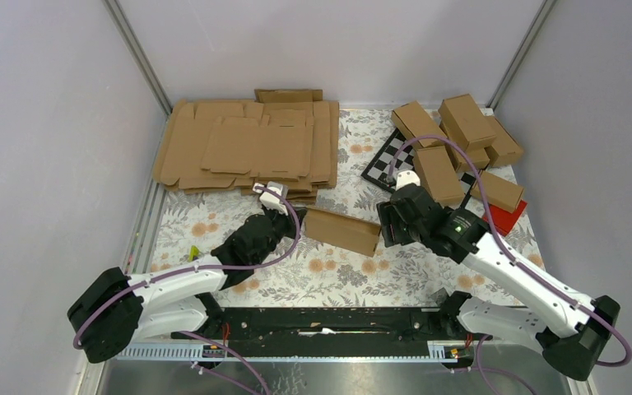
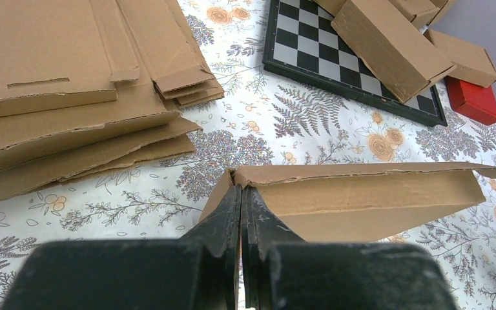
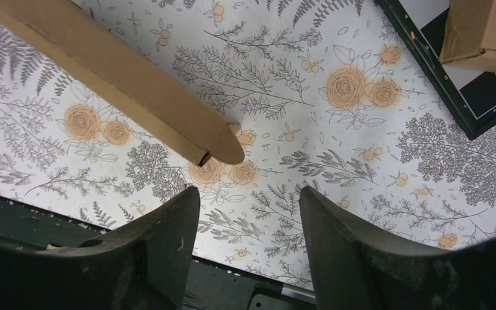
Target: Fold the paper box
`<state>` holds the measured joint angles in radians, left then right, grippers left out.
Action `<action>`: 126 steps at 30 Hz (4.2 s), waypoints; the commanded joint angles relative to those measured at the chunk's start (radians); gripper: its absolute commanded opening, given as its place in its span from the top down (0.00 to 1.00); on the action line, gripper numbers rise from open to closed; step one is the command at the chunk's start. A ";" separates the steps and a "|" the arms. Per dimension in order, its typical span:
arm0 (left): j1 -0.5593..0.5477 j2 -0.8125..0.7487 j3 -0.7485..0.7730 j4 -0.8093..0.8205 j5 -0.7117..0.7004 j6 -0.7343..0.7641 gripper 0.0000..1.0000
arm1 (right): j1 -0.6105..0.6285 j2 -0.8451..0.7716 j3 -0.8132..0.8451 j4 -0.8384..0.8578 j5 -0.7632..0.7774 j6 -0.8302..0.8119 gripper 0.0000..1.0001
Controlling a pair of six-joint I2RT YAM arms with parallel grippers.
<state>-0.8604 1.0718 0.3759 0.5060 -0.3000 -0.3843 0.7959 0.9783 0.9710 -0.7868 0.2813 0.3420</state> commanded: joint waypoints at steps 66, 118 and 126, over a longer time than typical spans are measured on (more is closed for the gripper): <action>-0.078 0.087 0.082 -0.119 -0.061 0.083 1.00 | -0.244 0.277 0.174 -0.027 -0.358 0.252 0.96; -0.112 0.094 0.092 -0.146 -0.106 0.085 1.00 | -0.115 0.154 0.165 0.077 -0.168 0.079 0.47; -0.115 0.095 0.093 -0.151 -0.112 0.087 1.00 | -0.116 0.162 0.042 0.144 -0.244 0.099 0.75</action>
<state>-0.9627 1.1458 0.4595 0.4393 -0.4259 -0.3058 0.6712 1.1454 1.0676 -0.6697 0.0944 0.4442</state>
